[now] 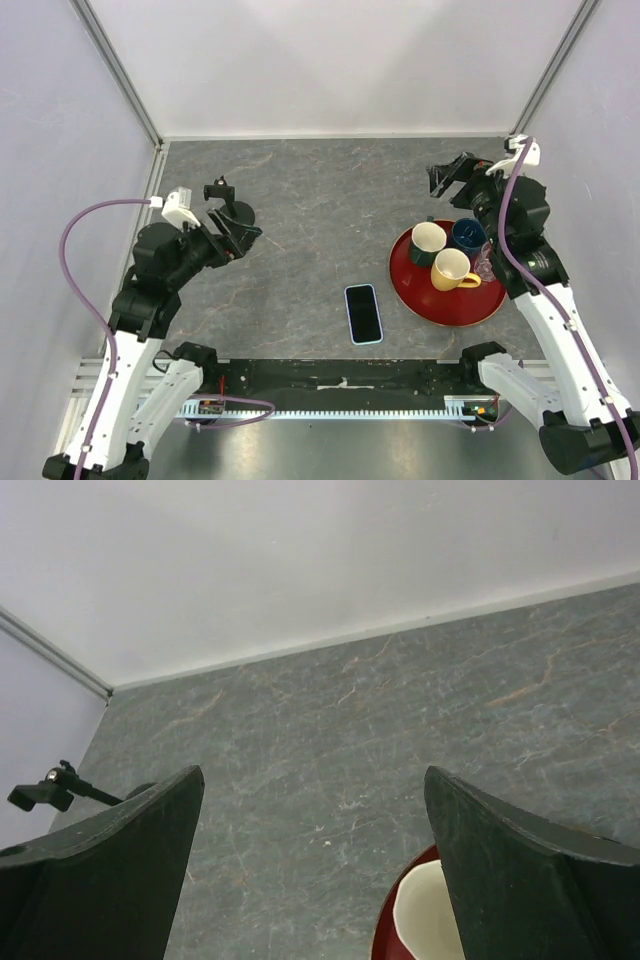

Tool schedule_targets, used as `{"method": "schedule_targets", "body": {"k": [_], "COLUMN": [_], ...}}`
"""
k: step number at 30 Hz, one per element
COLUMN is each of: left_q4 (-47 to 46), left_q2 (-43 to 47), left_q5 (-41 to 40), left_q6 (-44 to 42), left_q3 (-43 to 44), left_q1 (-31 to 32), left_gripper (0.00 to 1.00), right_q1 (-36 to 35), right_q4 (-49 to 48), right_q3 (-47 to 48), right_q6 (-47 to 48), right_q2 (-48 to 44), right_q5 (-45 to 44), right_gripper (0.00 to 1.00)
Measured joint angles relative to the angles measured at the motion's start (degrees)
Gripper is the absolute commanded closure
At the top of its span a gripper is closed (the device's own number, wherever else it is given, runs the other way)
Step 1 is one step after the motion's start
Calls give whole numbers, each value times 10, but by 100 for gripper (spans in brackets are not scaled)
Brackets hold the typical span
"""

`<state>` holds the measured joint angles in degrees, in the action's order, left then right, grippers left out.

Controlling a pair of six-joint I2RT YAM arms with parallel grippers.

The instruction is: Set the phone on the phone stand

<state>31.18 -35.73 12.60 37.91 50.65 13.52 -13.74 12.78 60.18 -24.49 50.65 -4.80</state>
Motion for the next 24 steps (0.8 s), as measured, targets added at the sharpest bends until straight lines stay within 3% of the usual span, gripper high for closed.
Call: {"method": "schedule_targets", "body": {"k": [9, 18, 24], "left_q4": [23, 62, 87], "left_q2": [-99, -102, -93], "left_q5": [28, -59, -101], "left_q6": [0, 1, 21], "left_q3": [-11, -33, -29], "left_q1": [0, -6, -78], "left_gripper": [18, 9, 6], "right_q1": [-32, -186, -285], "right_q4": [-57, -56, -41], "right_q3": [-7, 71, 134], "right_q6": [-14, 17, 33], "right_q2": [77, 304, 411], "right_q5": [90, 119, 110], "right_gripper": [2, 2, 2]}}
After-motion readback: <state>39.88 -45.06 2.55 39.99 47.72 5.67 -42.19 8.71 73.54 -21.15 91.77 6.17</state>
